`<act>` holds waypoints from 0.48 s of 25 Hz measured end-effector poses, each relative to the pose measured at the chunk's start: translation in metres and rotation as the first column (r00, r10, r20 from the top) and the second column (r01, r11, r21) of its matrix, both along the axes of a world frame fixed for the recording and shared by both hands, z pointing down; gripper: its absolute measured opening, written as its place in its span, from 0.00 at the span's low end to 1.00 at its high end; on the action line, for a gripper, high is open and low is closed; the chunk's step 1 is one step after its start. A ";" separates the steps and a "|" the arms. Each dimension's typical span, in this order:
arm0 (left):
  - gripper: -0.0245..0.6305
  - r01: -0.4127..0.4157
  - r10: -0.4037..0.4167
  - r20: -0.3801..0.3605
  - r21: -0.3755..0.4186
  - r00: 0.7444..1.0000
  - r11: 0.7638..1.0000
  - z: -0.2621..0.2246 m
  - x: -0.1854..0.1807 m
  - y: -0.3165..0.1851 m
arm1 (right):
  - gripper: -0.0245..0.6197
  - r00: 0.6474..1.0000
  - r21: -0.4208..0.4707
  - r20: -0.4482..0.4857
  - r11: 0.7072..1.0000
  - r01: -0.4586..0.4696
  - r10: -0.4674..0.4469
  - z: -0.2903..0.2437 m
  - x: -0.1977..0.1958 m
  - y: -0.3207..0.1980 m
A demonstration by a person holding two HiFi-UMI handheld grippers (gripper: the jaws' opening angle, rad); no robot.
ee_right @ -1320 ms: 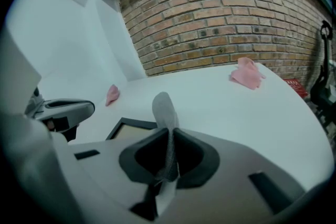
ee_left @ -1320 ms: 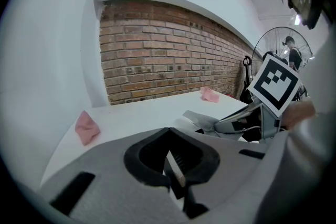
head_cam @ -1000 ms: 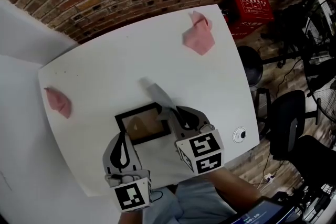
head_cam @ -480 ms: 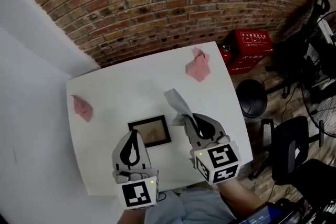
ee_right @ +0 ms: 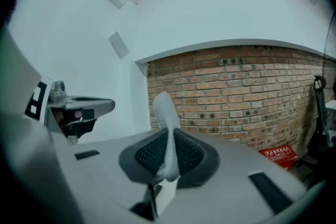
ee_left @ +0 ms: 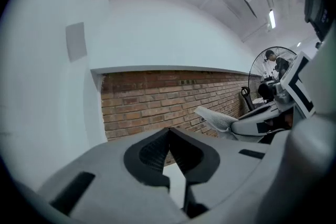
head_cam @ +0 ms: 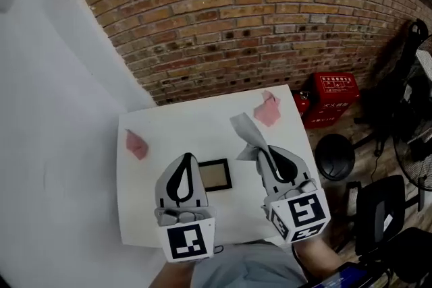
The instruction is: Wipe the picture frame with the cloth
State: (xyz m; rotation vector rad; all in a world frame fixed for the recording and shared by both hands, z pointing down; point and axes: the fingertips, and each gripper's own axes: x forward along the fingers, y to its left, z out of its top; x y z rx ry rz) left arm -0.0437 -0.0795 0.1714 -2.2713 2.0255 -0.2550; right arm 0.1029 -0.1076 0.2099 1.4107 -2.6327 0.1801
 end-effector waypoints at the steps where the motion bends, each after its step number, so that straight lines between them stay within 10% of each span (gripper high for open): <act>1: 0.05 0.000 0.000 0.004 0.012 1.000 1.000 -0.005 0.001 0.000 | 0.09 1.000 0.010 -0.002 1.000 -0.003 0.003 -0.003 0.002 0.001; 12: 0.05 0.013 -0.013 -0.004 0.003 1.000 1.000 -0.001 0.008 0.009 | 0.08 1.000 0.038 0.004 0.999 0.024 -0.025 -0.005 0.001 0.009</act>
